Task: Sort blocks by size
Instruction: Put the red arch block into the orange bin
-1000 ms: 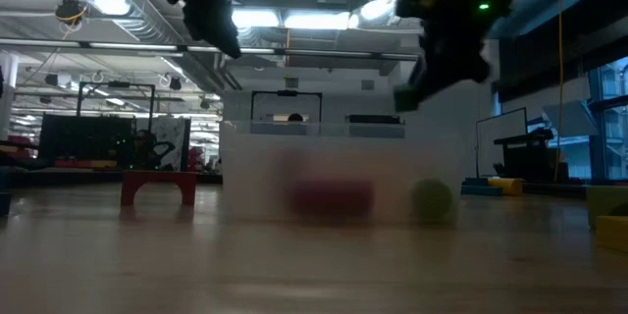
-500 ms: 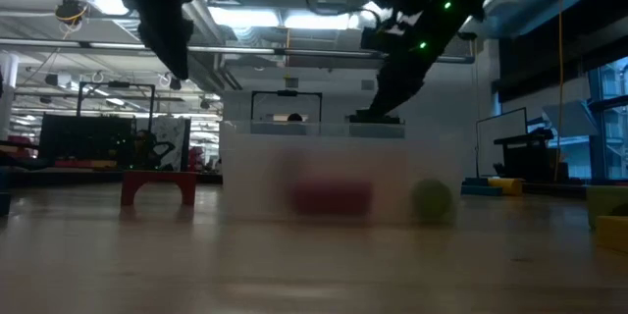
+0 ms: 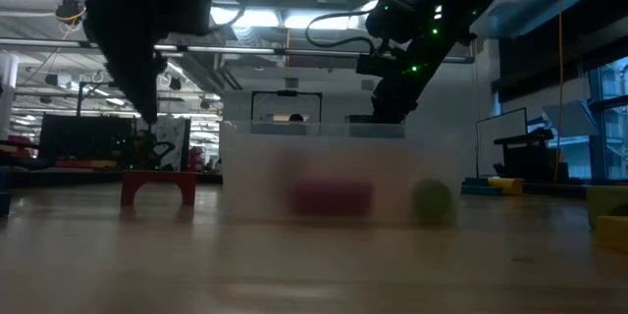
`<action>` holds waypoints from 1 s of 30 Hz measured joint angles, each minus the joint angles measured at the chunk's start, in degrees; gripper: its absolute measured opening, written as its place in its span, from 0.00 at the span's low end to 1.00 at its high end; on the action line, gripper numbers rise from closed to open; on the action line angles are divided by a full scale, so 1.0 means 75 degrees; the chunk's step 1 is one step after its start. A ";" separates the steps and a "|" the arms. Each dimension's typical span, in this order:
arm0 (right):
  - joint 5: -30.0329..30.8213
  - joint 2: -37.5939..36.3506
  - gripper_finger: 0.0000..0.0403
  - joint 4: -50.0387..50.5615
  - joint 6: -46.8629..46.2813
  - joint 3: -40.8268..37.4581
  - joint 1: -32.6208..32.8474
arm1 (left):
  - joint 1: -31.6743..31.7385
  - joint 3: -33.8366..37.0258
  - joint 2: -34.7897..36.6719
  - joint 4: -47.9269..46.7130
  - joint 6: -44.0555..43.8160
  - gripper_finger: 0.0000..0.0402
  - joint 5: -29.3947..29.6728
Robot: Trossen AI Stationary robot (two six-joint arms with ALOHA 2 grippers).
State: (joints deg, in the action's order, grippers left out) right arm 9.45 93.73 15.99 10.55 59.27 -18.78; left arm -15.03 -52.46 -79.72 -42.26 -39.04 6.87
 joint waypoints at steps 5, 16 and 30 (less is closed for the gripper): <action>-0.0003 -0.0007 0.57 0.0033 0.0002 0.0000 0.0002 | 0.0000 0.0457 -0.0236 0.0660 0.0002 0.48 0.0022; 0.0029 -0.1308 0.56 0.0486 0.0087 0.0000 0.0005 | 0.0029 0.1051 -0.0514 0.1833 0.0427 0.48 0.0326; 0.0073 -0.3060 0.56 0.1649 0.0236 0.0003 0.0005 | 0.0117 0.1829 -0.0514 0.3144 0.0505 0.48 0.0463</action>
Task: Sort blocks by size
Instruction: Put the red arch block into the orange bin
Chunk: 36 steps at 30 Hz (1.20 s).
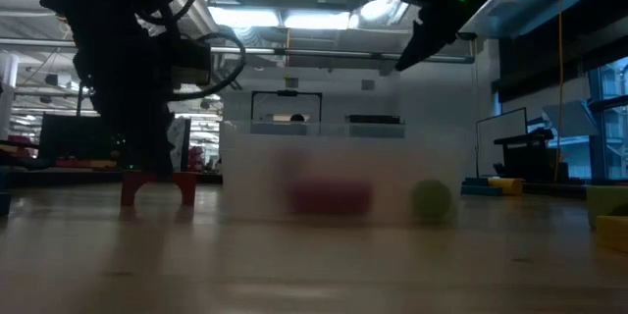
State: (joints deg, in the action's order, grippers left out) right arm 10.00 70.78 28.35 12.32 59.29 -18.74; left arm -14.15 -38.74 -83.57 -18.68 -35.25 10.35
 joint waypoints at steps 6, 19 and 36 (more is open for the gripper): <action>0.0305 -0.0517 0.56 0.0516 0.0020 0.0000 -0.0003 | 0.0000 0.0194 0.0000 0.0022 0.0019 0.47 0.0000; 0.1609 -0.1189 0.56 0.2421 -0.0738 0.0000 -0.0018 | 0.0184 0.0037 0.0006 0.0226 0.0016 0.29 -0.0090; 0.1022 -0.1052 0.56 0.2150 -0.1815 -0.1492 -0.1814 | 0.1457 -0.1423 0.0920 -0.0589 0.1893 0.29 -0.0388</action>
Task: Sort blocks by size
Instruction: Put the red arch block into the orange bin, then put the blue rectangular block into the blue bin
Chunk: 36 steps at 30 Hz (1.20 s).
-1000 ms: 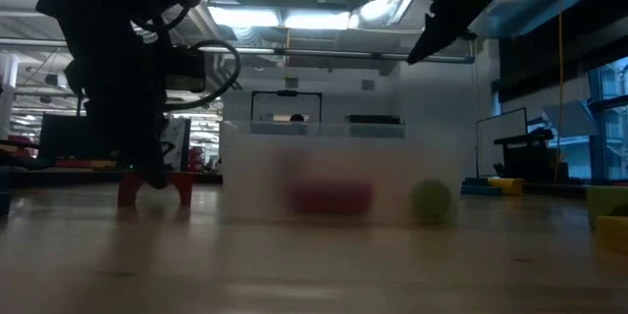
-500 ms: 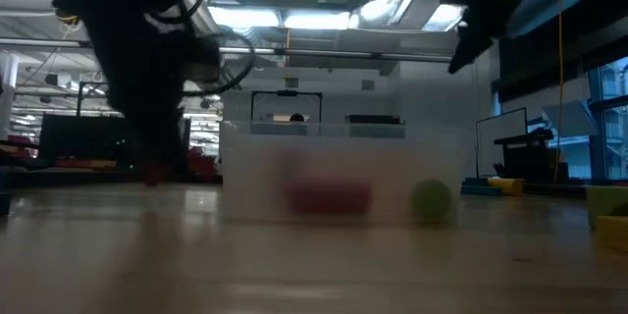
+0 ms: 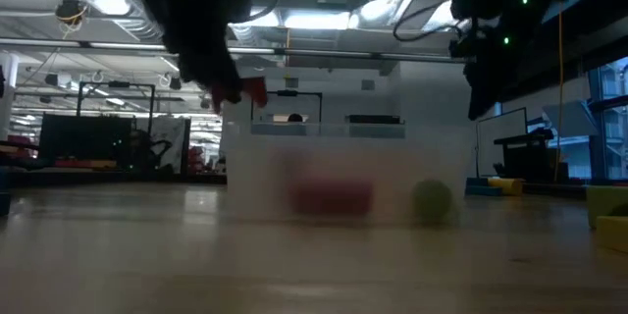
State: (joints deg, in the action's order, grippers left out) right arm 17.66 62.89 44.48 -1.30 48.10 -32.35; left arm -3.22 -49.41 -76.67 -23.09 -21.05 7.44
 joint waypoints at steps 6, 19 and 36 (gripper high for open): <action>-0.0743 0.0003 0.56 -0.1517 0.0003 -0.1017 -0.0362 | 0.0487 -0.0023 -0.0166 0.1247 0.0534 0.30 0.0041; 0.0365 0.0006 0.56 -0.2581 -0.1187 -0.2215 -0.0345 | 0.0775 -0.0023 -0.1594 0.3888 0.1670 0.32 0.0038; 0.0207 0.0620 0.56 -0.2669 -0.2195 -0.2539 -0.0342 | 0.0775 -0.0020 -0.2284 0.4215 0.1631 0.49 0.0061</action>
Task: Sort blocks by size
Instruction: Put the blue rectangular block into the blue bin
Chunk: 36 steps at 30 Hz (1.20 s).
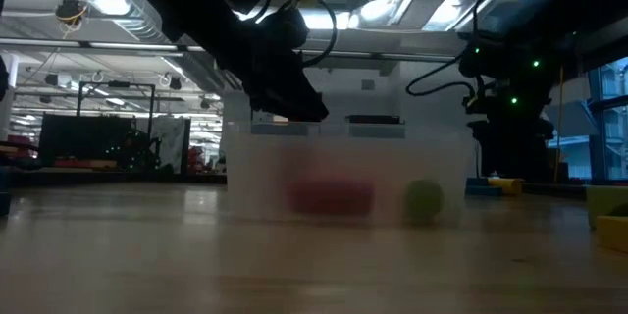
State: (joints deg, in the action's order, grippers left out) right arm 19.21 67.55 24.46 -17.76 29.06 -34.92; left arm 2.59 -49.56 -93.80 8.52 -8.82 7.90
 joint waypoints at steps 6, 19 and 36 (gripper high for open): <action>0.0363 0.0568 0.56 -0.0345 -0.0029 0.0000 0.0000 | 0.0000 0.0000 0.0000 -0.0004 0.0032 0.51 0.0000; -0.0008 0.1634 0.56 -0.0980 0.0000 0.0038 -0.0292 | 0.0000 0.0000 -0.0003 -0.0021 0.0033 0.50 0.0000; -0.1093 0.1621 0.26 -0.1087 0.0009 0.0045 -0.0653 | 0.0000 0.0000 0.0633 -0.0288 0.0036 0.50 0.0000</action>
State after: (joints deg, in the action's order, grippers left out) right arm 11.01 79.71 16.31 -17.69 29.40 -39.81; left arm 2.59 -49.56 -89.05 6.36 -8.55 7.90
